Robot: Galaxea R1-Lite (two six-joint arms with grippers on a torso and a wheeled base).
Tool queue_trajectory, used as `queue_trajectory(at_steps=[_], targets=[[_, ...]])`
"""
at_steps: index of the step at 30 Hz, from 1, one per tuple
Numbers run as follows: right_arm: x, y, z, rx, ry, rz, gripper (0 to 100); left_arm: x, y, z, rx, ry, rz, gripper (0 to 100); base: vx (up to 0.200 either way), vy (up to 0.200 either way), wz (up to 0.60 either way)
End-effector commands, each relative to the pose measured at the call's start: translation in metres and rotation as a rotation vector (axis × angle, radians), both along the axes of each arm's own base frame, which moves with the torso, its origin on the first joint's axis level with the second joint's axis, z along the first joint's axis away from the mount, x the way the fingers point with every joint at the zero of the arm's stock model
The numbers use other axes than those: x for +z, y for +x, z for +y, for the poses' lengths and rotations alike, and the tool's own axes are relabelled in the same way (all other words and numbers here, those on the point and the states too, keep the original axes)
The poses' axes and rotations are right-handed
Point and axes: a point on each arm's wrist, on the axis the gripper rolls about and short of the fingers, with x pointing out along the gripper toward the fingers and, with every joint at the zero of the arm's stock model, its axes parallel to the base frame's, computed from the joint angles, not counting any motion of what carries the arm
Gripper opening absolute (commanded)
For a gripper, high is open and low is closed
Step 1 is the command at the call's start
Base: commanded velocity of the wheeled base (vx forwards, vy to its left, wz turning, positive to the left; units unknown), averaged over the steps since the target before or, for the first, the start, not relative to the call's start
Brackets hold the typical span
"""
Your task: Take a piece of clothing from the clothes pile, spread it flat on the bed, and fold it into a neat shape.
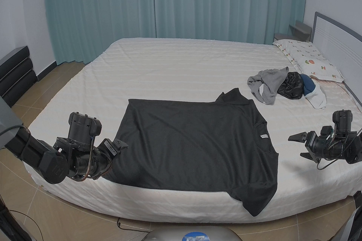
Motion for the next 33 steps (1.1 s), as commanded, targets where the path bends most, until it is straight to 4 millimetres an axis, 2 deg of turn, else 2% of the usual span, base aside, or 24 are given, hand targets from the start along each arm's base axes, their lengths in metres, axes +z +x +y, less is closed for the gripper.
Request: queue_trajectory(at_steps=[1, 9, 20, 27, 33], targets=[[-0.003, 0.001, 0.001, 0.003, 0.002, 0.011, 100, -0.01, -0.002, 0.002, -0.002, 0.001, 0.026, 100, 0.0, 0.0, 0.0], [-0.003, 0.001, 0.004, 0.014, 0.003, 0.013, 100, -0.03, 0.009, 0.008, 0.035, 0.016, 0.04, 100, 0.0, 0.0, 0.0], [-0.009, 0.003, 0.006, 0.022, 0.006, 0.034, 100, -0.069, 0.033, 0.029, 0.115, 0.033, 0.072, 100, 0.0, 0.0, 0.0], [-0.017, 0.005, 0.006, 0.022, 0.01, 0.06, 100, -0.093, 0.039, 0.03, 0.124, 0.074, 0.087, 100, 0.0, 0.0, 0.0], [-0.023, 0.005, 0.006, 0.026, 0.015, 0.084, 100, -0.102, 0.043, 0.03, 0.139, 0.102, 0.075, 100, 0.0, 0.0, 0.0]])
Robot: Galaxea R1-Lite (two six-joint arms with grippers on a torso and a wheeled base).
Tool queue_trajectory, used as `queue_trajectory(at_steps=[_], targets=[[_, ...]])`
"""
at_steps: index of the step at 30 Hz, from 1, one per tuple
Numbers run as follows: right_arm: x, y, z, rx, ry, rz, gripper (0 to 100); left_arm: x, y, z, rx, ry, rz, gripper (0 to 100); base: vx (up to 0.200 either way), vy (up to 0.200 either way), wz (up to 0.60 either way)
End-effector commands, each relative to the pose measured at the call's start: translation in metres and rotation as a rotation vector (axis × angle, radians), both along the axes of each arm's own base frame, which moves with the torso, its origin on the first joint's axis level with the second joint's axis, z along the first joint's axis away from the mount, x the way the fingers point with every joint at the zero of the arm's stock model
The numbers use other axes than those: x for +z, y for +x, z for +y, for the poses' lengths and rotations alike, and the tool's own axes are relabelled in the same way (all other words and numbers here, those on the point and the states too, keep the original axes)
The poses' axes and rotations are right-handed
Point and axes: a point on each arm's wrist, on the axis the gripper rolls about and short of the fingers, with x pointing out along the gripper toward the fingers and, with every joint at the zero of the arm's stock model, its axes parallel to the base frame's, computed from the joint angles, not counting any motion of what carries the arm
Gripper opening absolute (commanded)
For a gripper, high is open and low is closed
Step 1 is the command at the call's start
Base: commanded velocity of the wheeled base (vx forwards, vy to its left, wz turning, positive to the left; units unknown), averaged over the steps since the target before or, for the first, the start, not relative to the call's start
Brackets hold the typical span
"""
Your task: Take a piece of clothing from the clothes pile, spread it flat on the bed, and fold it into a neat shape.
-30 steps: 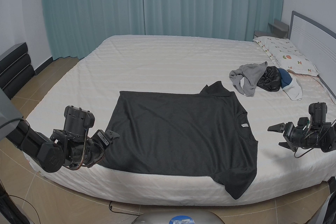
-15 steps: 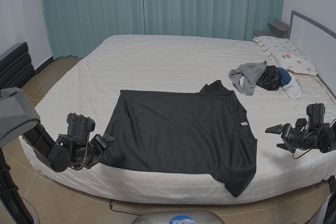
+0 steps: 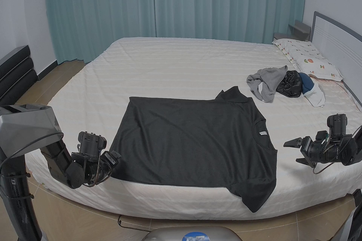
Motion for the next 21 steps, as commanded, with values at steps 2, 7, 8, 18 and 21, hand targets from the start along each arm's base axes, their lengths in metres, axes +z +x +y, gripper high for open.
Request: queue_trajectory(at_steps=[2, 7, 8, 18, 21], targets=[[-0.008, 0.001, 0.0, 0.002, 0.005, 0.029, 100, -0.017, 0.0, 0.0, -0.003, 0.024, 0.043, 100, 0.0, 0.0, 0.0], [-0.011, 0.002, 0.001, 0.007, 0.004, 0.04, 100, -0.016, 0.001, 0.004, 0.012, 0.042, 0.039, 100, 0.0, 0.0, 0.0], [-0.011, 0.002, 0.002, 0.007, 0.006, 0.04, 100, -0.016, 0.001, 0.004, 0.011, 0.043, 0.039, 100, 0.0, 0.0, 0.0], [-0.035, 0.01, 0.022, 0.071, 0.001, 0.118, 100, -0.014, -0.009, 0.008, 0.015, 0.058, 0.057, 0, 0.0, 0.0, 0.0], [-0.046, 0.014, 0.027, 0.086, 0.001, 0.137, 100, -0.013, -0.015, 0.01, 0.021, 0.072, 0.066, 0, 0.0, 0.0, 0.0]])
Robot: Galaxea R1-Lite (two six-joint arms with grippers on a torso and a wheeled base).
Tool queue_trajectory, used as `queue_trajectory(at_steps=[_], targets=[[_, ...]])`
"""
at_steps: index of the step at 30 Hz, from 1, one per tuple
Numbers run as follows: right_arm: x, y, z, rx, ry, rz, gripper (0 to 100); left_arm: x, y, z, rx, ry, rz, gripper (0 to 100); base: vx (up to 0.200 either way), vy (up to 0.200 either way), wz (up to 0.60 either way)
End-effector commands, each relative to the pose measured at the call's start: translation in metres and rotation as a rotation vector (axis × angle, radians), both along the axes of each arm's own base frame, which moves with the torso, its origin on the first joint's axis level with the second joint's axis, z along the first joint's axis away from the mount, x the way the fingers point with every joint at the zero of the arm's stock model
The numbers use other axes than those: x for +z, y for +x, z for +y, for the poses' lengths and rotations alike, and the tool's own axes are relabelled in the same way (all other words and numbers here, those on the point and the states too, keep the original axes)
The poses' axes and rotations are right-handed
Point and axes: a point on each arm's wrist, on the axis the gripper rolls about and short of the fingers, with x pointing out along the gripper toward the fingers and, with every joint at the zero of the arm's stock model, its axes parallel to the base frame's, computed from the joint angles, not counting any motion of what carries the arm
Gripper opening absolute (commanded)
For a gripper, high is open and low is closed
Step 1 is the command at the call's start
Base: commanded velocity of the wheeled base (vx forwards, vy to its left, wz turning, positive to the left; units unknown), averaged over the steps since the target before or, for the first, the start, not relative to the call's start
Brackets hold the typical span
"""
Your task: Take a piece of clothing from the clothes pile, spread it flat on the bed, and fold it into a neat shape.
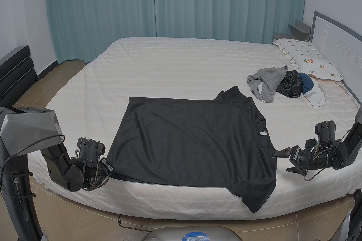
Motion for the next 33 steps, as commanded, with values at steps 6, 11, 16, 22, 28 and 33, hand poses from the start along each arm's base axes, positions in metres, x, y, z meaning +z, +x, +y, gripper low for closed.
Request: queue_trajectory(at_steps=[6, 11, 16, 22, 28, 33], targets=[[-0.041, 0.016, 0.007, 0.015, -0.007, 0.035, 100, 0.007, -0.018, 0.005, -0.009, 0.03, 0.019, 0, 0.0, 0.0, 0.0], [-0.053, 0.022, 0.009, 0.0, -0.033, 0.037, 100, 0.007, -0.022, 0.01, -0.021, 0.054, 0.034, 0, 0.0, 0.0, 0.0], [-0.051, 0.029, 0.01, 0.001, -0.03, 0.02, 100, 0.011, -0.024, 0.011, -0.019, 0.053, 0.025, 0, 0.0, 0.0, 0.0], [-0.054, 0.037, 0.019, 0.011, -0.052, 0.008, 0, 0.015, -0.024, 0.011, -0.02, 0.052, 0.013, 0, 0.0, 0.0, 0.0], [-0.054, 0.041, 0.019, -0.016, -0.083, -0.002, 0, 0.014, -0.024, 0.011, -0.019, 0.052, 0.018, 0, 0.0, 0.0, 0.0], [-0.047, 0.045, 0.016, -0.032, -0.085, -0.033, 0, 0.014, -0.024, 0.011, -0.019, 0.051, 0.013, 0, 0.0, 0.0, 0.0]])
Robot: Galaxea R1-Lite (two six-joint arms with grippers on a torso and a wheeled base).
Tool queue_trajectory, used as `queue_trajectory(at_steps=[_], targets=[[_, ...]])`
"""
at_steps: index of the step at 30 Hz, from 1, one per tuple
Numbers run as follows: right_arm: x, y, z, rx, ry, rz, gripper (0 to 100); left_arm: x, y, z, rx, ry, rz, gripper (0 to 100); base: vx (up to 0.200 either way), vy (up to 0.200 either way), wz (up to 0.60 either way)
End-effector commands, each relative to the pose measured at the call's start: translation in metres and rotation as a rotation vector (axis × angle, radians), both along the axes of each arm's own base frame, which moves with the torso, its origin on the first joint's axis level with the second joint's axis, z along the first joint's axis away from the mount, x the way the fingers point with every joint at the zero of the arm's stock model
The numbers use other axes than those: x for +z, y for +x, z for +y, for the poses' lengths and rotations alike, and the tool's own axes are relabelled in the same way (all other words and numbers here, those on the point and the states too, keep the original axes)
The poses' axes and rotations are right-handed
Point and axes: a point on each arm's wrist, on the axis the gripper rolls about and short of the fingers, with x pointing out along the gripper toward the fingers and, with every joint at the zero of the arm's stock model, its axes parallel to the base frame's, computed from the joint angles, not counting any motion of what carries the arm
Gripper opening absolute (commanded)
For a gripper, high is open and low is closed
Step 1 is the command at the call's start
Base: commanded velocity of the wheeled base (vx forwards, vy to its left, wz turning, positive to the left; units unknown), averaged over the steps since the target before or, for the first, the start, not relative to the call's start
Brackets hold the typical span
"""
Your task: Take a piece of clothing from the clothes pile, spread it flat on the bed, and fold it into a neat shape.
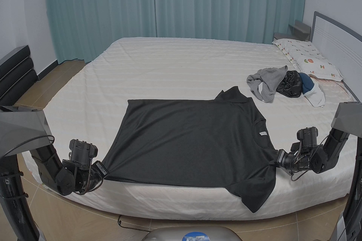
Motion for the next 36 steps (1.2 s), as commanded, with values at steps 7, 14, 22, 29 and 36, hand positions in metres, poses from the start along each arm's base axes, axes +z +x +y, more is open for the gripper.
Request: queue_trajectory(at_steps=[7, 14, 22, 29, 36], targets=[[0.02, 0.015, -0.008, -0.053, -0.026, -0.093, 0, 0.002, 0.002, -0.001, 0.003, -0.007, -0.012, 0, 0.0, 0.0, 0.0], [0.024, 0.025, -0.004, -0.041, -0.026, -0.127, 0, 0.001, 0.005, -0.002, 0.001, -0.018, -0.015, 0, 0.0, 0.0, 0.0], [0.022, 0.044, -0.005, -0.044, -0.026, -0.161, 0, 0.002, 0.007, -0.002, 0.0, -0.023, -0.023, 0, 0.0, 0.0, 0.0], [0.015, 0.052, -0.006, -0.05, -0.016, -0.163, 100, 0.004, 0.011, -0.004, 0.025, -0.066, -0.041, 0, 0.0, 0.0, 0.0], [0.032, 0.03, -0.015, -0.068, 0.033, -0.151, 100, 0.004, 0.012, -0.004, 0.025, -0.114, -0.046, 0, 0.0, 0.0, 0.0]])
